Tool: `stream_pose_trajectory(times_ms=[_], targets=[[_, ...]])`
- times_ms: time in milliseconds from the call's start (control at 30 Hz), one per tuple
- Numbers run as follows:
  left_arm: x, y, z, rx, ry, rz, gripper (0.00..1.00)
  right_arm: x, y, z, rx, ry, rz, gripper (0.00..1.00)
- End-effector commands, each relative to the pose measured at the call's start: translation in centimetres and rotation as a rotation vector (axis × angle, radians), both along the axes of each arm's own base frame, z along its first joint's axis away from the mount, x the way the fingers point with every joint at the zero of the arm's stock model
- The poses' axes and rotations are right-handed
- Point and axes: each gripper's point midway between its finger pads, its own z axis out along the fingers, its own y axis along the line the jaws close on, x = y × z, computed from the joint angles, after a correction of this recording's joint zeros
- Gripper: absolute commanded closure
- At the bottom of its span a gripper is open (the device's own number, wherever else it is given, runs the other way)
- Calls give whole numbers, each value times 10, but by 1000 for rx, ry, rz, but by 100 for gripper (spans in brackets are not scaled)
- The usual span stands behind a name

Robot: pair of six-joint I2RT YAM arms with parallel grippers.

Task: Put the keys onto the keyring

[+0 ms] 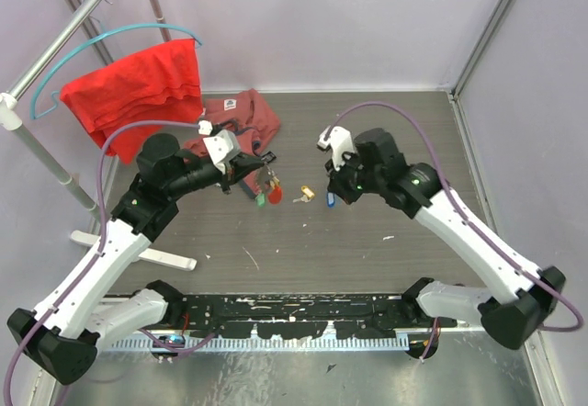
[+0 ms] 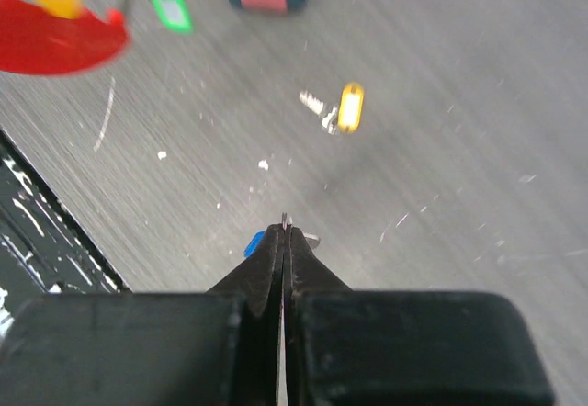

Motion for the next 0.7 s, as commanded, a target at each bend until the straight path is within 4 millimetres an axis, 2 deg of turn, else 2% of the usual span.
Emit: stream_pose_trajectory(times_ms=[0,133,333,533,667], targets=[[-5,-7,44,-31,-181,-55,100,2,8,79,127,-246,100,99],[-8,-16,53,15,-269,-46,100,-20,15,120,213,-334,229,99],[-32,-33,78,21,-401,-90,100,-46,20,169,318,-420,350,99],[-54,-40,94,-1,-470,-174,100,-64,26,203,383,-478,452,99],[-60,-43,97,14,-495,-199,100,-71,34,212,416,-474,518,99]])
